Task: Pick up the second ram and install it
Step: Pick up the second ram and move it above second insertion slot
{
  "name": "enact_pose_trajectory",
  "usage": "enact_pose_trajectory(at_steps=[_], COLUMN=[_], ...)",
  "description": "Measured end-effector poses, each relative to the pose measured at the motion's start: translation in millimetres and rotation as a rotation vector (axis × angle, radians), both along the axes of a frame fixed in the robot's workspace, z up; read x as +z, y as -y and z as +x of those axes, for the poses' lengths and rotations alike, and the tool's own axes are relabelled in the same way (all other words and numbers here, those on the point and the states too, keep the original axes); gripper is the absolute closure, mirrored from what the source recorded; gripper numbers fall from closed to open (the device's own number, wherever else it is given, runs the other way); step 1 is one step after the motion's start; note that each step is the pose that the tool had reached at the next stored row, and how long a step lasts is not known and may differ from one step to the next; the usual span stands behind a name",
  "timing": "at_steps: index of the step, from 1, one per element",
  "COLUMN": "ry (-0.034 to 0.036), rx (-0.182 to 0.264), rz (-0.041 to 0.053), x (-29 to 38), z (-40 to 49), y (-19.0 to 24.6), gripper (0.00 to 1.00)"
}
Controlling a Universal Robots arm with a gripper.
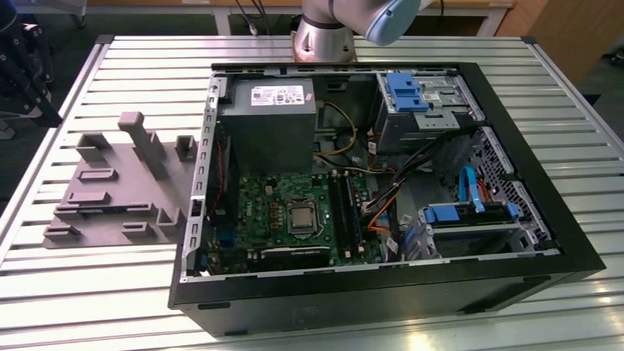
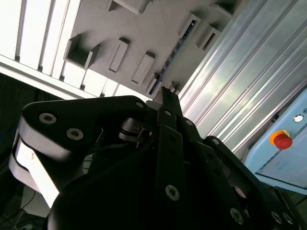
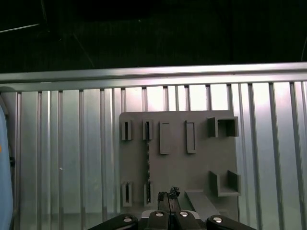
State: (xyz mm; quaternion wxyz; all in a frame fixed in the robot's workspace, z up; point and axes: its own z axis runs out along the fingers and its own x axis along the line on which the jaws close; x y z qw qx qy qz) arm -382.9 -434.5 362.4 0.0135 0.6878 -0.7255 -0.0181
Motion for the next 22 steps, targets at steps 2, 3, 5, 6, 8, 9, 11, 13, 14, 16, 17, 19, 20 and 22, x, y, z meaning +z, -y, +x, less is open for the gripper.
enact_pose_trajectory(at_steps=[2,3,5,6,8,9,11,13,14,16,17,19,20,22], ry=[0.0000,-0.0001,0.0000,0.0000,0.0000,0.0000,0.0000,0.0000,0.0000,0.0000,0.0000,0.0000,0.0001,0.0000], rx=[0.001,0.002,0.003,0.003,0.005,0.005,0.006,0.007,0.008,0.009,0.010,0.011,0.011,0.013], rz=[0.0000,0.0000,0.0000,0.0000,0.0000,0.0000,0.0000,0.0000,-0.0001,0.0000,0.0000,0.0000,0.0000,0.0000], x=[0.0,0.0,0.0,0.0,0.0,0.0,0.0,0.0,0.0,0.0,0.0,0.0,0.0,0.0], z=[0.0,0.0,0.0,0.0,0.0,0.0,0.0,0.0,0.0,0.0,0.0,0.0,0.0,0.0], y=[0.0,0.0,0.1,0.1,0.2,0.2,0.2,0.3,0.3,0.3,0.3,0.4,0.4,0.5], gripper=[0.89,0.89,0.89,0.89,0.89,0.89,0.89,0.89,0.89,0.89,0.89,0.89,0.89,0.89])
